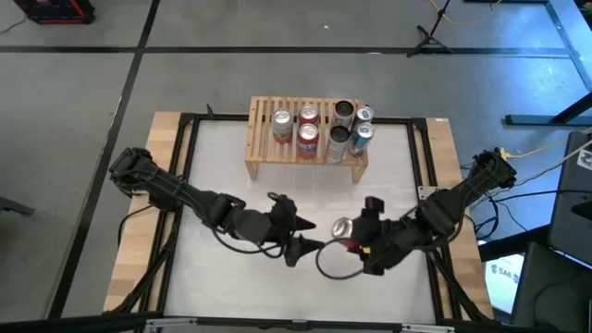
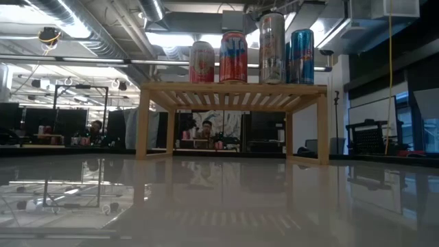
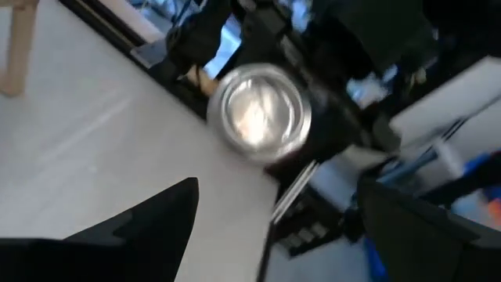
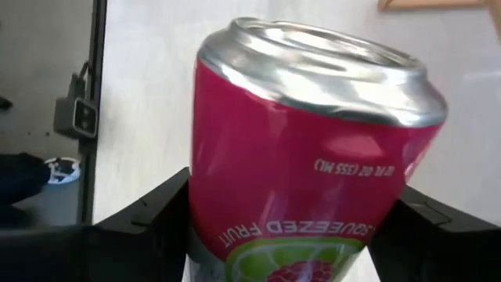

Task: Place canned beverage on shelf
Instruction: Put the pink soda can on the shelf aligned with the other pink soda can

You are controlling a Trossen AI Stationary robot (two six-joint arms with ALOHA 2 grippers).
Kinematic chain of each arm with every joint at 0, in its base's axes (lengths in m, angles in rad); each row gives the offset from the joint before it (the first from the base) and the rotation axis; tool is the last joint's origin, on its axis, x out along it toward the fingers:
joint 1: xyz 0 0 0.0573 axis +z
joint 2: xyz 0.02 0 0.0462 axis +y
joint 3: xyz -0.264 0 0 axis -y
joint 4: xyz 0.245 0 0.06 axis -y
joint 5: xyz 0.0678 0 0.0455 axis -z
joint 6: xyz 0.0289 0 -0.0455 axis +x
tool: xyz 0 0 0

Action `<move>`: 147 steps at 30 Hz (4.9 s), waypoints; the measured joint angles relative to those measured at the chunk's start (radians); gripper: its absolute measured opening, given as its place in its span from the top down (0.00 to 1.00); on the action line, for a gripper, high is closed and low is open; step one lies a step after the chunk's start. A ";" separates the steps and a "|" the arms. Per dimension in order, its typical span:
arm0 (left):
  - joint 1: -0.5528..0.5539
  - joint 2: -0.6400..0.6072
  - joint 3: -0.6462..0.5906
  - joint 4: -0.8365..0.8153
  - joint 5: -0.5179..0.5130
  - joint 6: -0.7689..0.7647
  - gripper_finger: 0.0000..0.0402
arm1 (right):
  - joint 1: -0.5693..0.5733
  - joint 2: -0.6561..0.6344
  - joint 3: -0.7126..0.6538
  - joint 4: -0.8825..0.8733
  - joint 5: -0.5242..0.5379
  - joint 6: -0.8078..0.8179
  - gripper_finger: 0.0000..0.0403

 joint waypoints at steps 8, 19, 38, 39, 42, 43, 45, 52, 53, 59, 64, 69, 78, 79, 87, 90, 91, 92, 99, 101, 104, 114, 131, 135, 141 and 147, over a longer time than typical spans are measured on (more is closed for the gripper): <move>0.051 0.000 -0.028 0.072 -0.024 -0.077 0.15 | -0.058 0.000 0.005 0.091 -0.038 -0.143 0.31; 0.071 0.055 -0.028 0.122 0.002 -0.076 0.15 | -0.146 0.018 0.005 0.130 -0.134 -0.223 0.31; 0.098 0.090 -0.026 0.086 0.037 -0.042 0.17 | -0.212 0.063 0.003 0.174 -0.255 -0.260 0.31; 0.103 0.092 -0.026 0.086 0.056 -0.042 0.18 | -0.212 0.066 0.003 0.164 -0.255 -0.260 0.31; 0.108 0.098 -0.027 0.071 0.104 -0.042 0.24 | -0.222 0.070 0.003 0.163 -0.268 -0.260 0.31; 0.110 0.101 -0.026 0.075 0.115 -0.042 0.26 | -0.224 0.070 0.003 0.160 -0.272 -0.259 0.31; 0.109 0.104 -0.026 0.076 0.126 -0.036 0.29 | -0.224 0.070 0.003 0.156 -0.273 -0.259 0.31; 0.106 0.079 -0.027 0.054 0.121 0.005 0.30 | -0.223 0.060 0.012 0.124 -0.320 -0.270 0.10; 0.103 0.068 -0.029 0.027 0.127 0.013 0.30 | -0.223 0.047 0.018 0.094 -0.342 -0.263 0.07; 0.067 -0.049 -0.030 -0.050 0.102 0.071 0.30 | -0.169 -0.076 0.052 0.024 -0.337 -0.204 0.15; 0.031 -0.148 -0.029 -0.054 0.017 0.189 0.30 | -0.102 -0.220 0.055 0.028 -0.150 -0.131 0.23; -0.011 -0.242 -0.027 -0.045 -0.078 0.297 0.30 | -0.035 -0.300 0.027 0.114 0.048 -0.105 0.26; 0.003 -0.259 -0.028 0.032 0.004 0.446 0.30 | -0.008 -0.376 -0.307 0.650 0.166 -0.155 0.26; 0.016 -0.256 -0.028 0.051 0.041 0.446 0.30 | -0.014 -0.376 -0.348 0.735 0.166 -0.156 0.26; 0.039 -0.297 -0.028 0.102 0.100 0.458 0.30 | -0.026 -0.334 -0.499 1.086 0.090 -0.069 0.26; 0.040 -0.314 -0.028 0.123 0.105 0.466 0.30 | -0.026 -0.312 -0.492 1.126 0.087 -0.050 0.26; 0.041 -0.316 -0.028 0.134 0.108 0.470 0.30 | -0.026 -0.306 -0.490 1.143 0.090 -0.058 0.26; 0.041 -0.316 -0.028 0.148 0.108 0.475 0.30 | -0.026 -0.298 -0.489 1.177 0.111 -0.082 0.26; 0.041 -0.330 -0.027 0.175 0.093 0.483 0.30 | -0.050 -0.240 -0.485 1.458 0.274 -0.334 0.26; 0.041 -0.327 -0.028 0.170 0.079 0.492 0.30 | -0.061 -0.232 -0.485 1.497 0.275 -0.362 0.26; 0.041 -0.327 -0.028 0.175 0.065 0.502 0.30 | -0.083 -0.216 -0.485 1.551 0.270 -0.369 0.26; 0.055 -0.331 -0.027 0.173 0.054 0.507 0.30 | -0.114 -0.200 -0.486 1.595 0.197 -0.365 0.26; 0.061 -0.338 -0.027 0.170 0.013 0.510 0.30 | -0.112 -0.201 -0.486 1.626 0.306 -0.285 0.06; 0.060 -0.351 -0.027 0.160 -0.022 0.529 0.30 | -0.111 -0.201 -0.486 1.628 0.303 -0.287 0.09; 0.064 -0.381 -0.028 0.154 -0.104 0.540 0.30 | -0.111 -0.201 -0.486 1.611 0.280 -0.289 0.10; 0.059 -0.386 -0.028 0.145 -0.103 0.535 0.30 | -0.116 -0.201 -0.486 1.590 0.390 -0.295 0.10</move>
